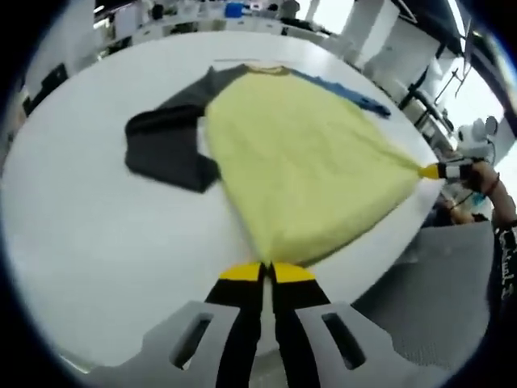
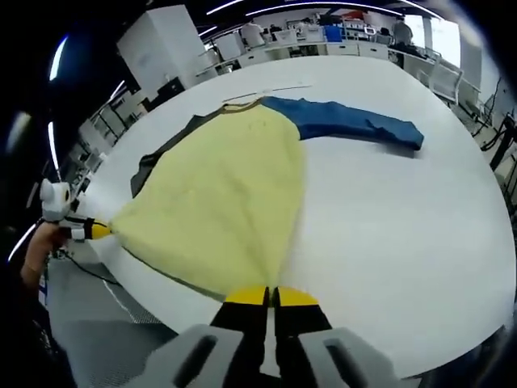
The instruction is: Fold the garment on the visible template until the final outline fits inside the template.
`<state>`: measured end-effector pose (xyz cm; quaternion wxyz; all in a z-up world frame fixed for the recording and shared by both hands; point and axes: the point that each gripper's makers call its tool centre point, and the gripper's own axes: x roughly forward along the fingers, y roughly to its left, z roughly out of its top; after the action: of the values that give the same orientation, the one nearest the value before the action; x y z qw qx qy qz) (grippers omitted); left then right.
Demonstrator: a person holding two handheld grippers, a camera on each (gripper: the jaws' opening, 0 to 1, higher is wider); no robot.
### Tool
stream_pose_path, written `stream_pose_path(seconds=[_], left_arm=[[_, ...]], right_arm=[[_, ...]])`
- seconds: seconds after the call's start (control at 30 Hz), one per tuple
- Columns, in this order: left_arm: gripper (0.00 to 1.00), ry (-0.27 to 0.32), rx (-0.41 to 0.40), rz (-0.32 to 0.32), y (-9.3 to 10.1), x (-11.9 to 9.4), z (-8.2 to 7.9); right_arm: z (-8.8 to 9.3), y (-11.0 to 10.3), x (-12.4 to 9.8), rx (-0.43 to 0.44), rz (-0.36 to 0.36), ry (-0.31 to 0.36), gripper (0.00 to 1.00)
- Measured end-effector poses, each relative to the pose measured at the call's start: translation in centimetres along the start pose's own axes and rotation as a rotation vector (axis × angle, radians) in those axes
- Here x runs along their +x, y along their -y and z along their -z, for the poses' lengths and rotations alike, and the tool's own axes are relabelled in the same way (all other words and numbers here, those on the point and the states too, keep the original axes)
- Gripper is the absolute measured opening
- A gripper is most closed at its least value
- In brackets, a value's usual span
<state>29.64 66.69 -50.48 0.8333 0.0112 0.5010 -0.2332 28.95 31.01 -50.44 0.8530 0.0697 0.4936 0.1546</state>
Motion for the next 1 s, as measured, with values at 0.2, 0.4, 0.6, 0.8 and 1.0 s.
stream_pose_path(seconds=[0.2,0.4,0.6,0.8,1.0], left_arm=[[0.00,-0.095,-0.043,-0.004,0.0,1.4,1.6],[0.00,-0.124,-0.045,-0.047,-0.4,2.3,2.6],[0.00,-0.164,-0.050,-0.095,-0.2,2.7,3.0],[0.01,-0.161,-0.031,-0.132,-0.2,2.5,3.3],[0.01,-0.147,-0.044,-0.148,-0.2,2.3,3.6]], right_arm=[[1.7,0.3,1.4,-0.011,0.001,-0.055,0.00],[2.4,0.7,2.2,-0.012,0.023,-0.066,0.00],[2.7,1.0,2.5,-0.023,0.033,-0.084,0.00],[2.7,1.0,2.3,-0.036,0.034,-0.090,0.00],[2.9,1.1,2.2,-0.039,0.033,-0.094,0.00]])
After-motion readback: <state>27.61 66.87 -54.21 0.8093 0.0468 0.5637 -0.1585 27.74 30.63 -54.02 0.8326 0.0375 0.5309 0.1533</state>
